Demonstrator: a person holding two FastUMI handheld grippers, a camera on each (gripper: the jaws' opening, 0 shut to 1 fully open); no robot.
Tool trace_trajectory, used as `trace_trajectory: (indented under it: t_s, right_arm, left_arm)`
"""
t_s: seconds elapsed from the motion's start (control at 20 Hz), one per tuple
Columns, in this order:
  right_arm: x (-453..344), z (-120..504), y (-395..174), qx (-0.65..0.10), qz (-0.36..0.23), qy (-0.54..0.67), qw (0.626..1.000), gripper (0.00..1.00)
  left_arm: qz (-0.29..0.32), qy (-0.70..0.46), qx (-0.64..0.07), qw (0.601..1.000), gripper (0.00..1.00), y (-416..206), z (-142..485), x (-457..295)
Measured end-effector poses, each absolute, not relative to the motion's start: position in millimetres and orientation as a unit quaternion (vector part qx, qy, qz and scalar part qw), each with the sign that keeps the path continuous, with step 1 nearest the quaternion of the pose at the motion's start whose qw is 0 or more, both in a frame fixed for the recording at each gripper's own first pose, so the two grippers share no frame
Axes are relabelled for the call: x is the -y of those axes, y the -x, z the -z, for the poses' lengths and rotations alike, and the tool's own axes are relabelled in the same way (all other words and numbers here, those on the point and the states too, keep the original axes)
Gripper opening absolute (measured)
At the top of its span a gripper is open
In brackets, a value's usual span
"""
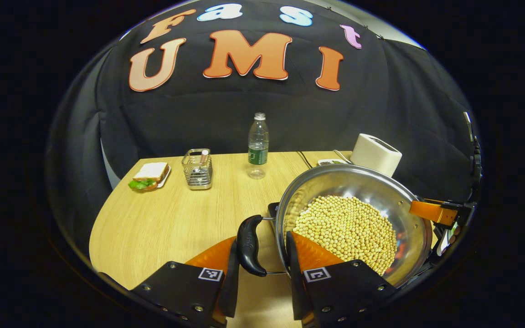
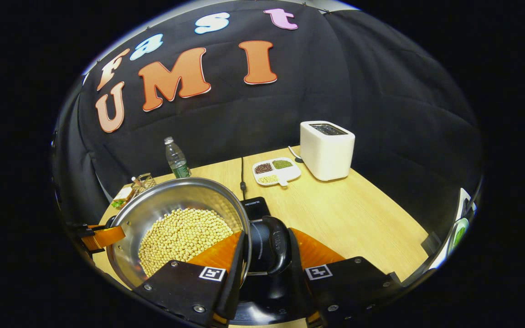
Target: First push the handle of the pot to place it horizontally, then grasp the pot with both hands and set it on the induction cooktop.
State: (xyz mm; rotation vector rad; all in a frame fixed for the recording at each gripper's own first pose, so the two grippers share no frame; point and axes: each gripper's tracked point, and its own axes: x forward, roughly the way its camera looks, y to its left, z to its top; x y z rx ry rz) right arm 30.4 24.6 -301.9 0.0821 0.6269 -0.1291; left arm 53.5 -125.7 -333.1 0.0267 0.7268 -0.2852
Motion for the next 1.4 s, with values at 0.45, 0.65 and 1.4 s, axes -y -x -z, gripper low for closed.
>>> trace_trajectory:
  t_s: [0.45,0.65,1.4]
  right_arm:
    - [1.6,322.3,-36.9,-0.331,0.073,-0.045,0.94,0.49]
    - [2.7,325.7,-37.9,-0.333,0.072,-0.051,0.939,0.5]
    - [-0.8,120.3,-61.6,-0.149,0.036,0.003,0.988,0.95]
  left_arm:
    - [0.145,-0.015,-0.377,0.915,0.48,-60.4,360.0,156.1]
    - [0.138,-0.008,-0.385,0.913,0.5,-59.3,369.2,158.2]
    - [0.057,-0.034,-0.151,0.986,0.91,-93.1,133.6,87.1]
